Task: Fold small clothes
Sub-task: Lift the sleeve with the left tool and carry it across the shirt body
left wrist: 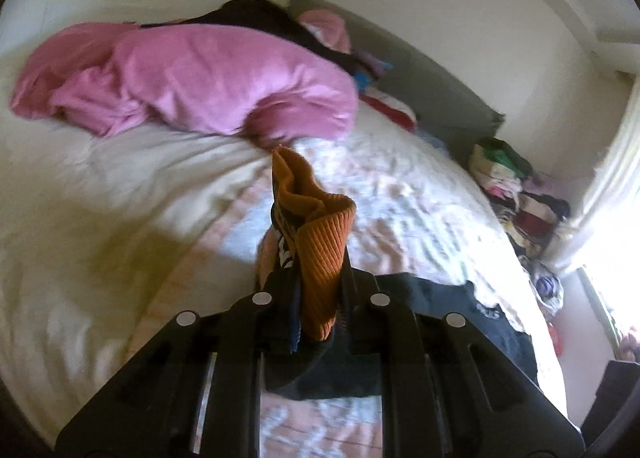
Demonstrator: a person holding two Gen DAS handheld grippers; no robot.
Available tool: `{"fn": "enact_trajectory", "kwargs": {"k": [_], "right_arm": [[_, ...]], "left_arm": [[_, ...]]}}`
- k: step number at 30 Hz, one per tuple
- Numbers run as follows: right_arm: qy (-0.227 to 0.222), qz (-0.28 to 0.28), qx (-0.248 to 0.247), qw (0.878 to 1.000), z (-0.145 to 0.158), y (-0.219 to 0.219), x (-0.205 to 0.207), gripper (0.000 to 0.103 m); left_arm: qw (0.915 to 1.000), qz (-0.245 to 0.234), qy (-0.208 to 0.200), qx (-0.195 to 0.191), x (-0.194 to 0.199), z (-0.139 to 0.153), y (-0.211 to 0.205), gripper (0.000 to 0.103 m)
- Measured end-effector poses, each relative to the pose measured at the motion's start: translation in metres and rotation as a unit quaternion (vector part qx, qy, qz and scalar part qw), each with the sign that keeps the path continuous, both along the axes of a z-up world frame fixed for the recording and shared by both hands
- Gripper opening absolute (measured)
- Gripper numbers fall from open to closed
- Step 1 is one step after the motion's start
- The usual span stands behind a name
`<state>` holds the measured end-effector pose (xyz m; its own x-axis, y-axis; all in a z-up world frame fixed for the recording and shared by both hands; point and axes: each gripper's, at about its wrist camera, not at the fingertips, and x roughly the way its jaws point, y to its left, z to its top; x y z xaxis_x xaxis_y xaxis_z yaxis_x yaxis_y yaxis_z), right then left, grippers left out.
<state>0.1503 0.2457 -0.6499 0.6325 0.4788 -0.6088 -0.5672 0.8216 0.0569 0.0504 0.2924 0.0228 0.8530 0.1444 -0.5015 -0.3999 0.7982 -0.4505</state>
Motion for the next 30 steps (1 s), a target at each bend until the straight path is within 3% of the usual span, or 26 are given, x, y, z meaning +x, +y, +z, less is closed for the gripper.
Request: {"fn": "enact_trajectory", "kwargs": {"k": [16, 30], "right_arm": [[-0.023, -0.085, 0.051, 0.995, 0.037, -0.079, -0.003, 0.099], [-0.041, -0.131, 0.094, 0.986, 0.059, -0.137, -0.007, 0.099]], "left_arm": [[0.9926, -0.111, -0.049, 0.002, 0.018, 0.037, -0.066, 0.008], [0.9695, -0.24, -0.043, -0.022, 0.068, 0.063, -0.128, 0.007]]}}
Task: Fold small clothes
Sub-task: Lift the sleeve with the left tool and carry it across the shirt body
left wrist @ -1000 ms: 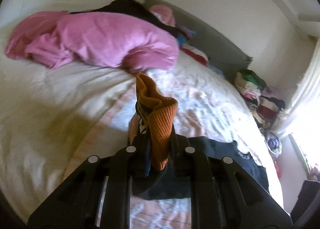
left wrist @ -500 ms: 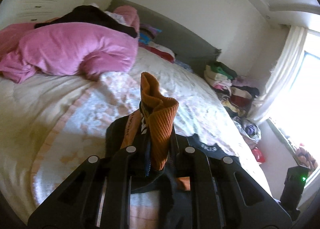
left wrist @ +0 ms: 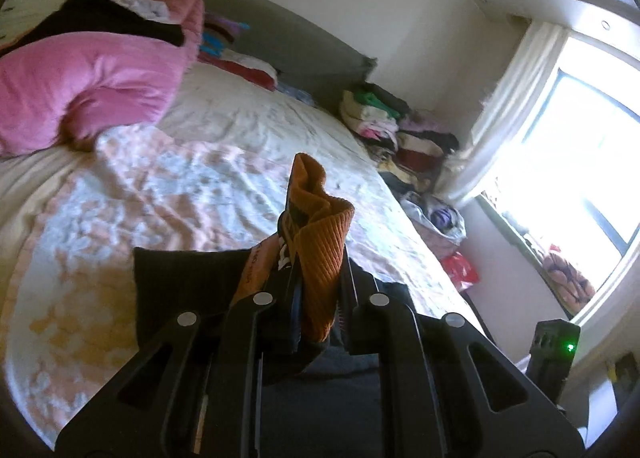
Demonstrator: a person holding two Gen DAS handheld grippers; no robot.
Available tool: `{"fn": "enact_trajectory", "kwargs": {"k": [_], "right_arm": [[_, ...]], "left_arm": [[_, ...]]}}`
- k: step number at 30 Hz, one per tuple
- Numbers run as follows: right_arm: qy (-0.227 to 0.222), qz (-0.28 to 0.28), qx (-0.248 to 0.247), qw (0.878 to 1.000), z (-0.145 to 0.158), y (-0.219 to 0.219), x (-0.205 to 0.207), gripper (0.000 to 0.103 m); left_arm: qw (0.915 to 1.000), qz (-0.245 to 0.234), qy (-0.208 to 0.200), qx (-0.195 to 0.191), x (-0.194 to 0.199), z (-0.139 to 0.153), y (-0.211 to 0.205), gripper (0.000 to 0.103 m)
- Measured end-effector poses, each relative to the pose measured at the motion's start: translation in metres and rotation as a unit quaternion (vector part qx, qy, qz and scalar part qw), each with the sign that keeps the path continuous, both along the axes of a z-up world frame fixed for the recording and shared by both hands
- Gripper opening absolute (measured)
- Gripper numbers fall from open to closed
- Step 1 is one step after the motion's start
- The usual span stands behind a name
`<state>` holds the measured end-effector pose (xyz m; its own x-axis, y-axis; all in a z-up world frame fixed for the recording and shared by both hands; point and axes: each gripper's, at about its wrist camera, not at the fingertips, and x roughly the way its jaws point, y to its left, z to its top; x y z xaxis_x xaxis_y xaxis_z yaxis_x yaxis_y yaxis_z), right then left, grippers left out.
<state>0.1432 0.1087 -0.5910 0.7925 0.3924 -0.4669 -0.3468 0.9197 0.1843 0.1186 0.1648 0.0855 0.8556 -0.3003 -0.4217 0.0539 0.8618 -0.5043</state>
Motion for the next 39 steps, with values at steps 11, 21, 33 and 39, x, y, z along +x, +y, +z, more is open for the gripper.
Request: {"fn": "enact_trajectory", "kwargs": {"k": [11, 21, 33, 39], "right_arm": [[-0.012, -0.049, 0.03, 0.998, 0.009, -0.044, 0.001, 0.099], [-0.013, -0.1, 0.046, 0.994, 0.008, -0.084, -0.003, 0.099], [0.008, -0.142, 0.062, 0.988, 0.0, -0.116, -0.003, 0.099], [0.036, -0.152, 0.067, 0.985, -0.011, -0.124, 0.002, 0.099]], "left_arm": [[0.9967, -0.08, -0.003, 0.009, 0.031, 0.014, -0.057, 0.007], [0.9895, -0.136, 0.039, 0.03, 0.056, -0.031, -0.108, 0.007], [0.9683, -0.213, 0.114, 0.064, 0.059, -0.095, -0.153, 0.008], [0.9489, -0.264, 0.151, 0.085, 0.054, -0.115, -0.174, 0.037]]}}
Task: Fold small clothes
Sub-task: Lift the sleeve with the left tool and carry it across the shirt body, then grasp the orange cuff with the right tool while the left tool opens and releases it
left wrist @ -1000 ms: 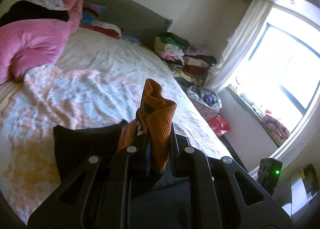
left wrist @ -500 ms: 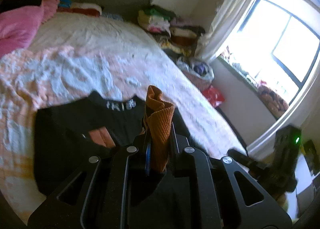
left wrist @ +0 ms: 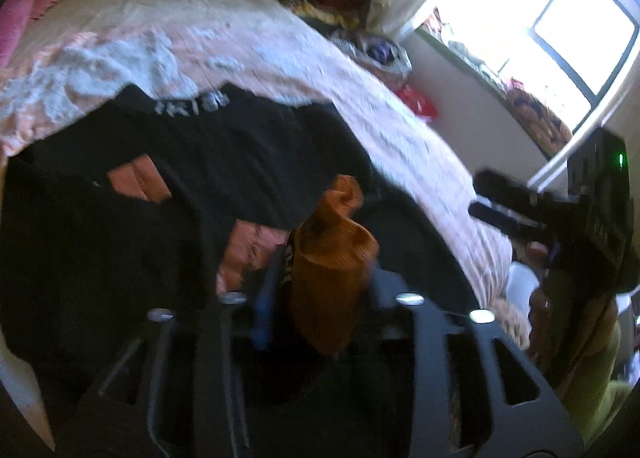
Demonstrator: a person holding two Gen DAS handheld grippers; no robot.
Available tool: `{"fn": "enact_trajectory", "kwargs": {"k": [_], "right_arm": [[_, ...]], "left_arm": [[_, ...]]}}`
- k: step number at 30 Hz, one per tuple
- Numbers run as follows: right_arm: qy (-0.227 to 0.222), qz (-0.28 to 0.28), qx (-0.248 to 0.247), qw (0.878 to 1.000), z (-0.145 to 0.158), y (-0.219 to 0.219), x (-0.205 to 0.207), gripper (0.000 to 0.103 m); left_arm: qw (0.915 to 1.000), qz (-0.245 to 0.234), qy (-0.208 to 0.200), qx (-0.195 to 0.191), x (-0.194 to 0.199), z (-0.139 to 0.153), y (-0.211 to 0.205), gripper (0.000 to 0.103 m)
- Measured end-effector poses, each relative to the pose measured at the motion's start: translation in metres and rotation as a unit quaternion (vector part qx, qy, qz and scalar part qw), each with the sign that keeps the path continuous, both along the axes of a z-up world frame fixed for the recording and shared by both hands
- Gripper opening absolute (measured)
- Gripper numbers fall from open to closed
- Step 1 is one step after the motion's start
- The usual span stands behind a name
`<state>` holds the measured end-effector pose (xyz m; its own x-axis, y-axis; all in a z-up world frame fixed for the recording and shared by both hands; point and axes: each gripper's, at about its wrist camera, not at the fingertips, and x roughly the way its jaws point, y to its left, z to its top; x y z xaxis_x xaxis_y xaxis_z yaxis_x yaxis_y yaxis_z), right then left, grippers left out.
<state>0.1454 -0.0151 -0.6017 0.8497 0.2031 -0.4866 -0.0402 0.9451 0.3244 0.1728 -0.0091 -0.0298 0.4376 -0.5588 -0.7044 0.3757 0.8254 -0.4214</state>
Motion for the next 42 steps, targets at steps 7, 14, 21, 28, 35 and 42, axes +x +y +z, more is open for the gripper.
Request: {"fn": "enact_trajectory", "kwargs": {"k": [7, 14, 21, 28, 35, 42], "right_arm": [[0.025, 0.004, -0.008, 1.0, -0.011, 0.004, 0.005, 0.099], [0.073, 0.039, -0.016, 0.996, -0.037, 0.024, 0.018, 0.098], [0.118, 0.073, -0.074, 0.988, -0.072, 0.068, 0.03, 0.074], [0.07, 0.099, -0.129, 0.984, -0.072, 0.091, 0.025, 0.012], [0.006, 0.137, -0.151, 0.979, -0.032, 0.111, 0.026, 0.012], [-0.084, 0.174, -0.214, 0.957, 0.04, 0.133, 0.026, 0.011]], "left_arm": [[0.9998, -0.015, 0.01, -0.005, -0.003, 0.001, 0.003, 0.07], [0.998, 0.063, -0.001, -0.001, 0.011, 0.016, 0.054, 0.089], [0.9889, 0.146, -0.025, 0.014, 0.02, 0.028, 0.105, 0.093], [0.9793, 0.199, -0.036, 0.0, 0.024, 0.039, 0.144, 0.093], [0.9703, 0.238, -0.042, -0.013, 0.023, 0.043, 0.173, 0.093], [0.9633, 0.264, -0.043, -0.022, 0.023, 0.043, 0.192, 0.093]]}}
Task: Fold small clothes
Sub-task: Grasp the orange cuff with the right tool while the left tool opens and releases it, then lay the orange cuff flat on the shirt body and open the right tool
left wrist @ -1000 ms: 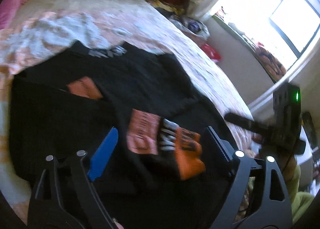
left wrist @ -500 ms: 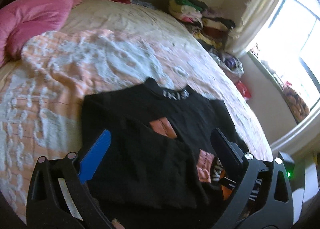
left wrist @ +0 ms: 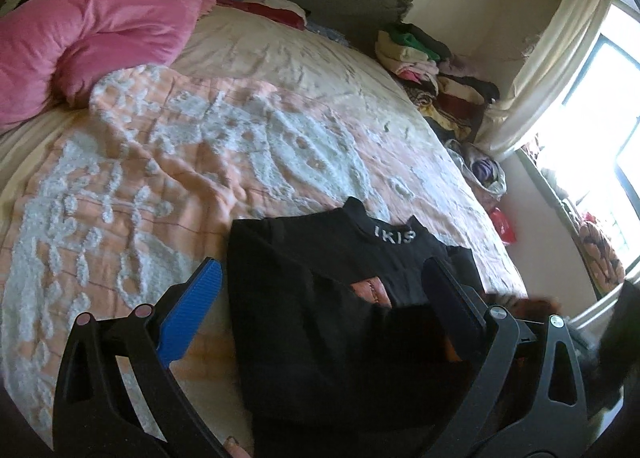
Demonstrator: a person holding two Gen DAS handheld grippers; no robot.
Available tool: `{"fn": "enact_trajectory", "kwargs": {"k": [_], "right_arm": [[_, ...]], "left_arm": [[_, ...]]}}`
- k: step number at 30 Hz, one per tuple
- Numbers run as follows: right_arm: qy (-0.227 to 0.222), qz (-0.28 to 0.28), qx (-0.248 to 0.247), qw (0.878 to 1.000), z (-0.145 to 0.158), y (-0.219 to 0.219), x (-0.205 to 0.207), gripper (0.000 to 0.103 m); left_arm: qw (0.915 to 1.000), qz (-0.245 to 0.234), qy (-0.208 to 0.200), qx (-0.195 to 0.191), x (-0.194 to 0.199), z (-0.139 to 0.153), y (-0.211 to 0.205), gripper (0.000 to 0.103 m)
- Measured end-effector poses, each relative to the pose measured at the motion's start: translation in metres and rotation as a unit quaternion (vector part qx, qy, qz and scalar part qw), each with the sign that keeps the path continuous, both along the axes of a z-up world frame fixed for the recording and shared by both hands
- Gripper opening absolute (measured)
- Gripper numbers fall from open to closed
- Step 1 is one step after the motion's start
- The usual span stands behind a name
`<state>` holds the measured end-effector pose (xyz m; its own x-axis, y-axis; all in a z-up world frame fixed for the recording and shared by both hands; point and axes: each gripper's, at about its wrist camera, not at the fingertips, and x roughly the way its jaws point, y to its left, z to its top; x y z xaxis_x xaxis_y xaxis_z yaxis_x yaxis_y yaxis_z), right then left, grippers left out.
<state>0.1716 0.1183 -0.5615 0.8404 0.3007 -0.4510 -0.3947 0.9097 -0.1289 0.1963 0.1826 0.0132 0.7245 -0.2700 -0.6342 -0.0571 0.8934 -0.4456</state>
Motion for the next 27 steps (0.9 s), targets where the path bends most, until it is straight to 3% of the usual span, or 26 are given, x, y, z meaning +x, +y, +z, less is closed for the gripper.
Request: {"fn": "enact_trajectory", "kwargs": {"k": [3, 7, 12, 27], "right_arm": [[-0.037, 0.009, -0.024, 0.999, 0.021, 0.001, 0.004, 0.011], [-0.052, 0.002, -0.044, 0.998, 0.031, -0.006, 0.019, 0.011], [-0.041, -0.022, -0.064, 0.997, 0.025, -0.014, 0.043, 0.011], [-0.003, -0.061, -0.061, 0.996, -0.008, -0.031, 0.07, 0.011]], "left_arm": [[1.0, 0.002, 0.002, -0.003, 0.002, -0.002, 0.0, 0.093], [1.0, 0.0, 0.008, 0.005, 0.007, -0.008, -0.005, 0.093], [0.9995, -0.013, 0.024, 0.018, 0.014, -0.021, -0.018, 0.093], [0.9948, -0.053, 0.046, 0.074, 0.025, -0.042, -0.058, 0.093]]}}
